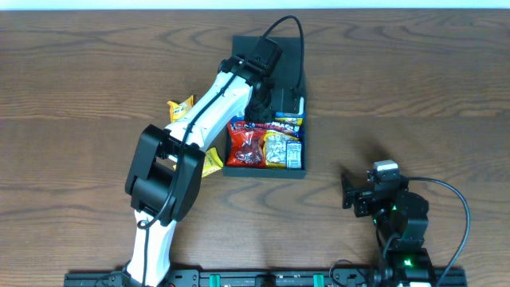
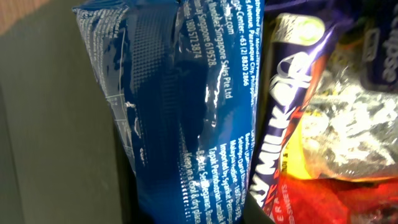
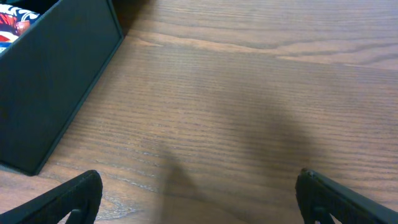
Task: Pack container
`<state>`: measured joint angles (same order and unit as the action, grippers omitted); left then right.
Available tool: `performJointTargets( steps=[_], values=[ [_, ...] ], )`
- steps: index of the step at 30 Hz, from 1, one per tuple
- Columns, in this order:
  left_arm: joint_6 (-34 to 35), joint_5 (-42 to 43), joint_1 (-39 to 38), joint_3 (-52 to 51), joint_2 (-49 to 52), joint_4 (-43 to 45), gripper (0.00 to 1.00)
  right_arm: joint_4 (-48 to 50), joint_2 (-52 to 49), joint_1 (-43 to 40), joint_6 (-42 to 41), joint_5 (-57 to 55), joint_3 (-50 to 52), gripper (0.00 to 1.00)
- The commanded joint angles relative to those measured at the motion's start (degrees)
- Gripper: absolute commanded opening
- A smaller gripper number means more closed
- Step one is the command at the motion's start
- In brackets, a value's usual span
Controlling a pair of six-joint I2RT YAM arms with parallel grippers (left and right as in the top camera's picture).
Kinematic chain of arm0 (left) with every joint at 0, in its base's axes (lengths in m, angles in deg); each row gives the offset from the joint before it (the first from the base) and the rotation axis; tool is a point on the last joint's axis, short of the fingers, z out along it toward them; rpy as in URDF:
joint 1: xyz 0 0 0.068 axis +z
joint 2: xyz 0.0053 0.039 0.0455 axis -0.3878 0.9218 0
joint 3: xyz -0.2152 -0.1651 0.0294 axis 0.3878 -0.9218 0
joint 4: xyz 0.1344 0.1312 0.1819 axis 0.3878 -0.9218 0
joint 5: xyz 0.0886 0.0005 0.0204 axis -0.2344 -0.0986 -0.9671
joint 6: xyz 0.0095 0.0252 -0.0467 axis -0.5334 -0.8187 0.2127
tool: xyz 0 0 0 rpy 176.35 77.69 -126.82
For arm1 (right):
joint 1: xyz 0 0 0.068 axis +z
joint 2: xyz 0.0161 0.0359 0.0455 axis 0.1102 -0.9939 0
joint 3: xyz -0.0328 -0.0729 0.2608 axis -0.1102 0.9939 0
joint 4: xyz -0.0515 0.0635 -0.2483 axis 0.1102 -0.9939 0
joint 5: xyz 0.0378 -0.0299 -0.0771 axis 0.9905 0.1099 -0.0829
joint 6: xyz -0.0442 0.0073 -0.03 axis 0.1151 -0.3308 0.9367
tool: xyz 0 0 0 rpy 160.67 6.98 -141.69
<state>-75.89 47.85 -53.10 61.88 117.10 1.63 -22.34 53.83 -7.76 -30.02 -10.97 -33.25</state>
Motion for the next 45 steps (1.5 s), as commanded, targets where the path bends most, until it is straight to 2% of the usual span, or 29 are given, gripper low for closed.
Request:
performJointTargets(
  steps=[1,7,22,45],
  values=[
    [1.4,-3.2,0.0,1.1,1.3,-1.2,0.13,0.0,0.3,-0.4,-0.3,-0.2,0.2,0.99],
    [1.4,-2.9,0.1,1.1,1.4,-2.0,0.13,0.0,0.3,-0.4,-0.3,-0.2,0.2,0.99],
    [1.7,4.5,0.1,1.1,1.8,-2.0,0.15,0.0,0.3,-0.4,-0.3,-0.2,0.2,0.99],
    [3.8,4.7,0.1,0.3,4.4,-1.6,0.14,0.0,0.3,-0.4,-0.3,-0.2,0.2,0.99]
  ],
)
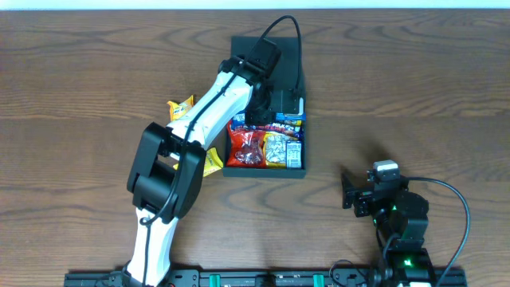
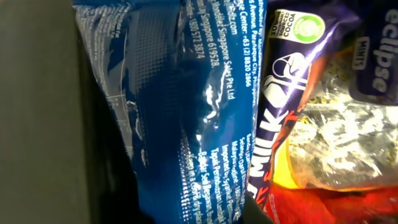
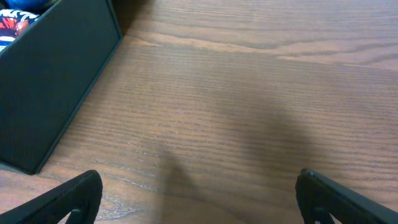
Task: Pack container
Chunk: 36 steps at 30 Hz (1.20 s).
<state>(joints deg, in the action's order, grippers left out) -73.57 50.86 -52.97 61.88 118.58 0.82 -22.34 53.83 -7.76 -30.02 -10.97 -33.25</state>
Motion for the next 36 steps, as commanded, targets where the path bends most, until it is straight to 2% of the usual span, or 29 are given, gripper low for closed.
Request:
performJointTargets(
  steps=[1,7,9,10,15,16,17,24,26,27,30,32,36],
  values=[
    [1.9,1.9,0.0,0.3,3.1,-0.6,0.14,0.0,0.3,-0.4,-0.3,-0.2,0.2,0.99],
    [2.2,1.6,0.0,0.3,3.1,0.0,0.14,0.0,0.3,-0.4,-0.3,-0.2,0.2,0.99],
    [3.7,0.9,0.0,0.3,3.1,0.0,0.51,0.0,0.3,-0.4,-0.3,-0.2,0.2,0.99],
    [4.2,0.2,0.0,0.3,3.0,0.1,0.66,0.0,0.3,-0.4,-0.3,-0.2,0.2,0.99],
    [4.8,-2.1,0.2,0.4,2.0,0.1,0.75,0.0,0.3,-0.4,-0.3,-0.2,0.2,0.99],
    [4.8,-2.3,0.2,0.4,1.7,0.1,0.91,0.0,0.3,-0.4,-0.3,-0.2,0.2,0.99],
    [4.8,-2.8,0.2,0.5,1.4,0.1,0.95,0.0,0.3,-0.4,-0.3,-0.2,0.2,0.99],
    [5.8,-3.3,0.2,0.5,-1.6,0.0,0.96,0.0,0.3,-0.4,-0.3,-0.2,0.2,0.99],
    [5.8,-3.3,0.2,0.5,-2.3,0.0,1.00,0.0,0.3,-0.4,-0.3,-0.2,0.2,0.99],
    [6.0,-3.3,0.2,0.5,-2.8,0.0,0.95,0.0,0.3,-0.4,-0.3,-0.2,0.2,0.99],
    [6.3,-3.3,0.2,0.5,-3.7,0.0,0.91,0.0,0.3,-0.4,-0.3,-0.2,0.2,0.99],
    [6.7,-3.3,0.2,0.5,-4.0,0.0,0.82,0.0,0.3,-0.4,-0.3,-0.2,0.2,0.99],
    [7.7,-3.3,0.2,0.5,-4.9,0.0,0.70,0.0,0.3,-0.4,-0.3,-0.2,0.2,0.99]
  ],
)
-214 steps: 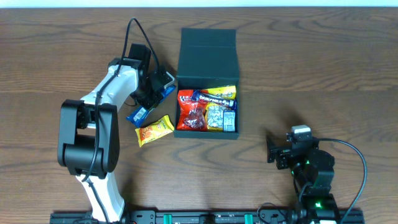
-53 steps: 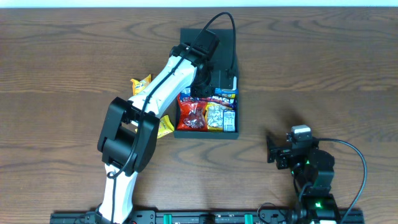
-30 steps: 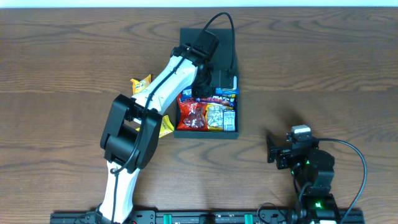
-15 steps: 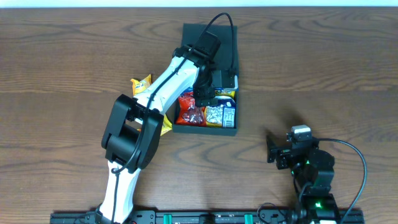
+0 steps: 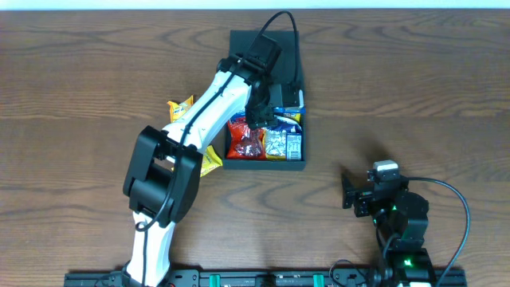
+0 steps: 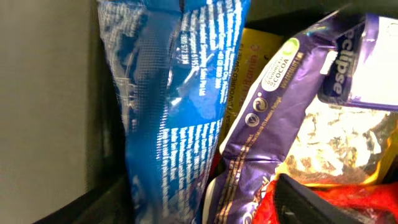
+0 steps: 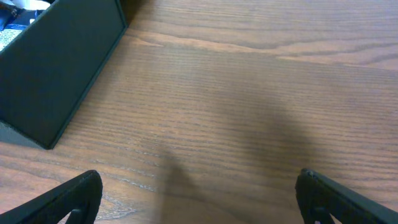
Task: Pack container
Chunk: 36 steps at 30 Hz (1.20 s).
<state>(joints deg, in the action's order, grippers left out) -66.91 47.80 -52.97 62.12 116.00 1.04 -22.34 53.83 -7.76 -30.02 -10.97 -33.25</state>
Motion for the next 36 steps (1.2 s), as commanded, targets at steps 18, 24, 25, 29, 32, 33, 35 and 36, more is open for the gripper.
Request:
performJointTargets(
  steps=[18,24,25,29,32,33,35,36],
  values=[
    [8.6,12.1,-0.2,0.2,-4.3,8.6,0.29,0.0,0.3,-0.4,-0.3,-0.2,0.2,0.99],
    [8.8,14.6,-0.7,0.2,-4.2,8.5,0.25,0.0,0.3,-0.4,-0.3,-0.2,0.2,0.99],
    [8.8,15.8,-0.7,0.2,-4.0,8.7,0.21,0.0,0.3,-0.4,-0.3,-0.2,0.2,0.99],
    [8.7,16.6,-0.8,0.2,-3.1,8.7,0.07,0.0,0.3,-0.4,-0.3,-0.2,0.2,0.99],
    [8.8,16.6,-0.8,0.2,-2.2,9.2,0.06,0.0,0.3,-0.4,-0.3,-0.2,0.2,0.99],
    [8.8,16.6,-0.9,0.2,-2.1,9.3,0.06,0.0,0.3,-0.4,-0.3,-0.2,0.2,0.99],
    [8.8,16.5,-1.0,0.2,-1.7,9.8,0.06,0.0,0.3,-0.4,-0.3,-0.2,0.2,0.99],
    [9.0,16.5,-1.0,0.2,-1.7,10.2,0.06,0.0,0.3,-0.4,-0.3,-0.2,0.2,0.99]
  ],
)
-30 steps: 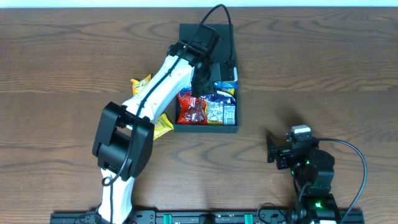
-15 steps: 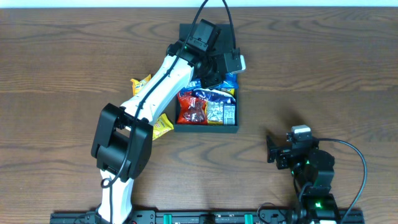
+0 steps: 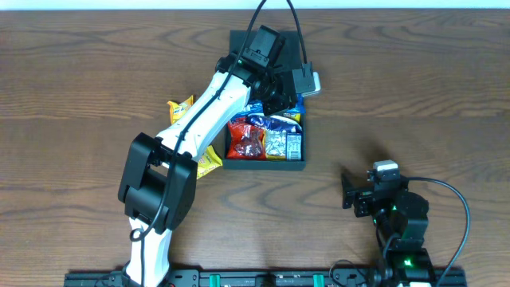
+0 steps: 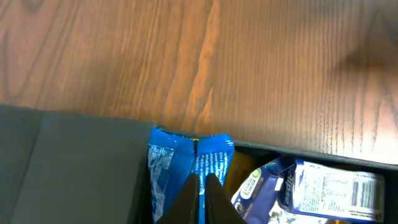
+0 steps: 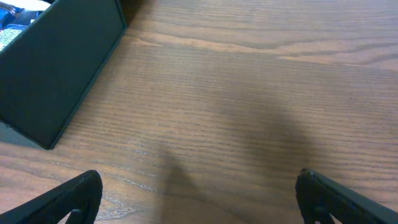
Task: Pack container
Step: 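Open the left gripper and release the blue bar in the box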
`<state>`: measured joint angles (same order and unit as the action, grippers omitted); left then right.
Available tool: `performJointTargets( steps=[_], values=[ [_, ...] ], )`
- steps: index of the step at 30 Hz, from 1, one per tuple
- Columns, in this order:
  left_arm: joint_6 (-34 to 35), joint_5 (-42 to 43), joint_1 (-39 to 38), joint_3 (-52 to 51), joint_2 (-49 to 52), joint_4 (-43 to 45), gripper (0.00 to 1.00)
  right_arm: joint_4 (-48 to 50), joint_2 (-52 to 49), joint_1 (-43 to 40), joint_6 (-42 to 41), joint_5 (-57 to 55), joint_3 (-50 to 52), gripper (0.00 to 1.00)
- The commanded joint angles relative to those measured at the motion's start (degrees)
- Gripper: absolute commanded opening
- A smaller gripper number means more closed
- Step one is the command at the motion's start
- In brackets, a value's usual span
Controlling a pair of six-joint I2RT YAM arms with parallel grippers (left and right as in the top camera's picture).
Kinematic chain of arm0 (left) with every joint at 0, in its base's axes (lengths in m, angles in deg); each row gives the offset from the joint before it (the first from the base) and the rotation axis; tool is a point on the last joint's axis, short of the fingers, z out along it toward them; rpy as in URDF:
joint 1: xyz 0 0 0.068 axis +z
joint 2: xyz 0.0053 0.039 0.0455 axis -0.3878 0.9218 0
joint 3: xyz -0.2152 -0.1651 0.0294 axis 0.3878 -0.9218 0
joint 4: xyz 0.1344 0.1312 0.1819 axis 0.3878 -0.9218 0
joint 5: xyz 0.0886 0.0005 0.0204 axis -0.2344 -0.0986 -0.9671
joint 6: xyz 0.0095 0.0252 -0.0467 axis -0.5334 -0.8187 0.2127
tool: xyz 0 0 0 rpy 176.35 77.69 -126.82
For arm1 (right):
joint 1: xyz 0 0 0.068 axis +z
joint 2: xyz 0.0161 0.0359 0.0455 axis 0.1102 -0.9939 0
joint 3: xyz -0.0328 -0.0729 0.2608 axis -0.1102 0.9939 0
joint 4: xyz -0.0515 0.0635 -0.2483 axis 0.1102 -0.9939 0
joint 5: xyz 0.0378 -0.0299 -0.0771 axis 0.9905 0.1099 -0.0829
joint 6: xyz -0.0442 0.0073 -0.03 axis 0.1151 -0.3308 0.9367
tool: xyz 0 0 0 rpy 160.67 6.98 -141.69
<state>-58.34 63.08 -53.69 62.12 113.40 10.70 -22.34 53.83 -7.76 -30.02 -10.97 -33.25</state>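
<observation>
The black container [image 3: 239, 44] holds several snack packets: a red one [image 3: 243, 139], a purple one [image 4: 258, 183] and a white-labelled mint pack [image 4: 329, 186]. A blue packet [image 4: 168, 168] stands upright against its far wall. My left gripper [image 4: 200, 186] hangs just above that blue packet, fingers pressed together with nothing between them; from overhead the left gripper [image 3: 280, 89] is over the box's far right part. My right gripper [image 5: 199, 199] rests open over bare table, away from the box.
Two yellow packets lie on the table left of the box, one [image 3: 180, 108] farther back and one [image 3: 209, 162] by the box's near left corner. The box's dark side wall [image 5: 56, 68] shows at the right wrist view's left.
My left gripper has pulled up and back out of the box, and its fingers are now shut. The blue packet stays standing inside. The right arm has not moved.
At first my left gripper was deep in the box with the blue packet filling its view. The box then sat slightly farther back and the packet leaned beside the purple one. Now the gripper is withdrawn and shut, the packet left in the box.
</observation>
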Motion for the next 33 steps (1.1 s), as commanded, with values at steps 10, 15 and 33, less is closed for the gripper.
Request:
performJointTargets(
  steps=[10,15,33],
  values=[
    [1.7,-2.0,-0.3,0.0,0.9,2.7,0.06,0.0,0.3,-0.4,-0.3,-0.2,0.2,0.99],
    [2.5,-1.9,-0.3,0.1,2.1,2.6,0.06,0.0,0.3,-0.4,-0.3,-0.2,0.2,0.99],
    [3.5,-2.4,-0.2,0.0,6.2,2.3,0.06,0.0,0.3,-0.4,-0.3,-0.2,0.2,0.99]
  ],
)
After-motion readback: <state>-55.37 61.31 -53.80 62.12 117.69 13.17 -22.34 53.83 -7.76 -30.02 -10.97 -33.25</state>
